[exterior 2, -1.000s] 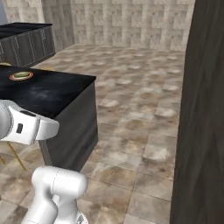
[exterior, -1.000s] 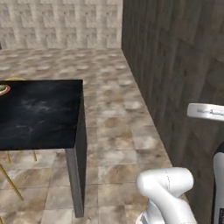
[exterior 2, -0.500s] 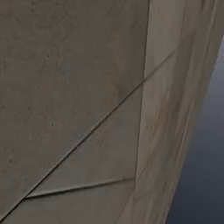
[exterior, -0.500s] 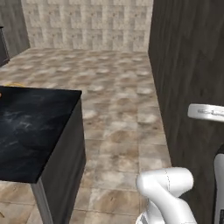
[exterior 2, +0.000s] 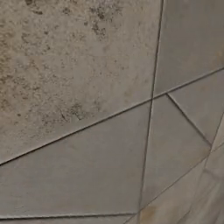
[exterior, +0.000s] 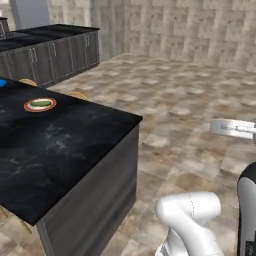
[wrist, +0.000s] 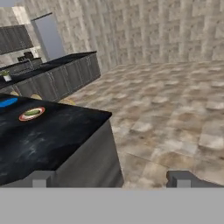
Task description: Transport the steak and cucumber to the fridge. Place the steak on the rack containing meat and place the cucumber on the rack containing the vegetable, ensuring meats and vegetables are on different racks.
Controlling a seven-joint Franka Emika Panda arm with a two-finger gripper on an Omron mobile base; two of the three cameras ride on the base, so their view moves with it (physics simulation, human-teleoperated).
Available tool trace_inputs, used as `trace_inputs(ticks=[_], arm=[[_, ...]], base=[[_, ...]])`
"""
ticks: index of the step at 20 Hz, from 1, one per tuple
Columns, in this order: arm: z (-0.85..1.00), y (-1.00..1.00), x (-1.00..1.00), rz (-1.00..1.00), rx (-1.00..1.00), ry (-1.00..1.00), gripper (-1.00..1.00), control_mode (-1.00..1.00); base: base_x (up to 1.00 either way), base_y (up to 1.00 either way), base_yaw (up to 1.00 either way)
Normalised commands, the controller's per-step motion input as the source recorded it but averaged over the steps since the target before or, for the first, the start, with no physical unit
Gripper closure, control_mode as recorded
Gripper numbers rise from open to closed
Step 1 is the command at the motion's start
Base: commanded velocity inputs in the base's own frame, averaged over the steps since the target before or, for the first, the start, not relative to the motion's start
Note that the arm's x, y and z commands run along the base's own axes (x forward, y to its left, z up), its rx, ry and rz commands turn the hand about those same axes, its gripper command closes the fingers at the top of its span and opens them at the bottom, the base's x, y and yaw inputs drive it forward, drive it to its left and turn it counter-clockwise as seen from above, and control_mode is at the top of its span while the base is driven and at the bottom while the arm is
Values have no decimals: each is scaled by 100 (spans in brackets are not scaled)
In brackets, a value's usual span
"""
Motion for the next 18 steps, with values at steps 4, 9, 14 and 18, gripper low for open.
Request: trace_inputs(ticks=[4, 9, 14, 18], arm=[[0, 0, 0, 0, 0, 0, -100, 100], [0, 0, 0, 0, 0, 0, -100, 100], [0, 0, 0, 0, 0, 0, -100, 100], [0, 0, 0, 0, 0, 0, -100, 100]], base=[[59, -89, 58], [26, -100, 49], [24, -100, 48], [24, -100, 46]])
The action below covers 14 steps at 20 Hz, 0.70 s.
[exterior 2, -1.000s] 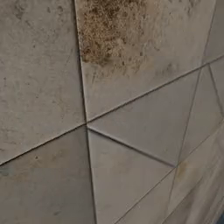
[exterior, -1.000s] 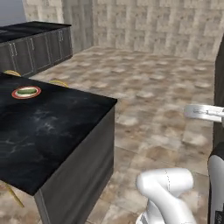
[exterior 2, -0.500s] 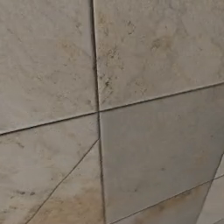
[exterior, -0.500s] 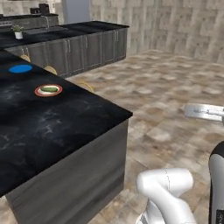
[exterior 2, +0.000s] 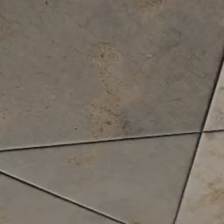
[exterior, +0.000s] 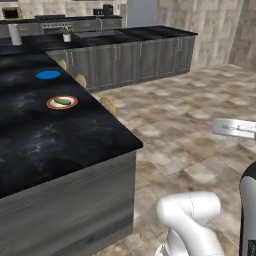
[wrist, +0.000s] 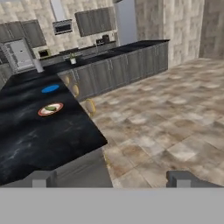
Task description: Transport the steak and cucumber to the fridge. Place the steak on the rack containing meat and place the cucumber on the rack containing the vegetable, ensuring meats and vegetables are on different racks.
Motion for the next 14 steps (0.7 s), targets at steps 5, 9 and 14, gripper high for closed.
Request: trace_inputs(ticks=[5, 9, 14], arm=[[0, 0, 0, 0, 0, 0, -100, 100], [0, 0, 0, 0, 0, 0, -100, 100], [0, 0, 0, 0, 0, 0, -100, 100]], base=[[21, -100, 33], [21, -100, 31], [20, -100, 32]])
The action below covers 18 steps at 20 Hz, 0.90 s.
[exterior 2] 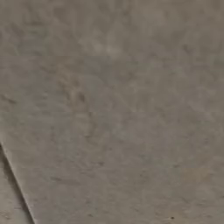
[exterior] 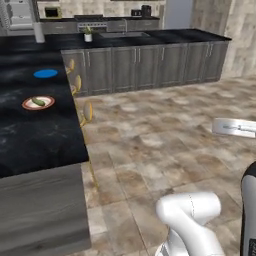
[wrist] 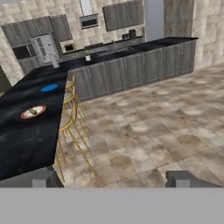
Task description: Transport the steak and cucumber to the fridge. Place the steak on the rack containing meat and place the cucumber on the rack containing the vegetable, ensuring meats and vegetables are on different racks.
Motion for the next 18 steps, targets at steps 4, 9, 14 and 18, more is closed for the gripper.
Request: trace_inputs(ticks=[4, 9, 14, 18], arm=[[0, 0, 0, 0, 0, 0, -100, 100], [0, 0, 0, 0, 0, 0, -100, 100], [0, 0, 0, 0, 0, 0, -100, 100], [0, 0, 0, 0, 0, 0, -100, 100]], base=[[19, -100, 33], [20, -100, 36], [38, -100, 43], [61, -93, 56]])
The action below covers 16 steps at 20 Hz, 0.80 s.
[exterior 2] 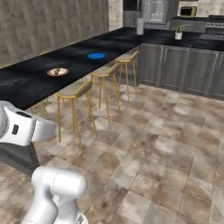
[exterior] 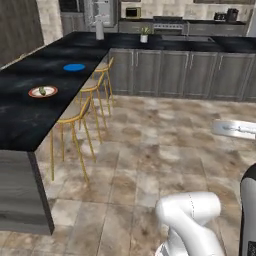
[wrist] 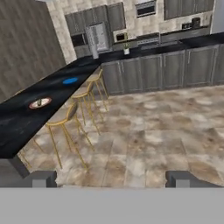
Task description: Transport the steak and cucumber to the fridge. Place the steak on the rack containing meat and place the cucumber on the rack containing the vegetable, ensuring meats and vegetables are on different racks.
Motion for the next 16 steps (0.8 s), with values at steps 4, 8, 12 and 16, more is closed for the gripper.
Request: trace_inputs(ticks=[4, 8, 12, 16], arm=[[0, 0, 0, 0, 0, 0, -100, 100], [0, 0, 0, 0, 0, 0, -100, 100], [0, 0, 0, 0, 0, 0, -100, 100], [0, 0, 0, 0, 0, 0, -100, 100]], base=[[73, -68, 67], [61, -50, 76], [55, -49, 77], [54, -52, 76]])
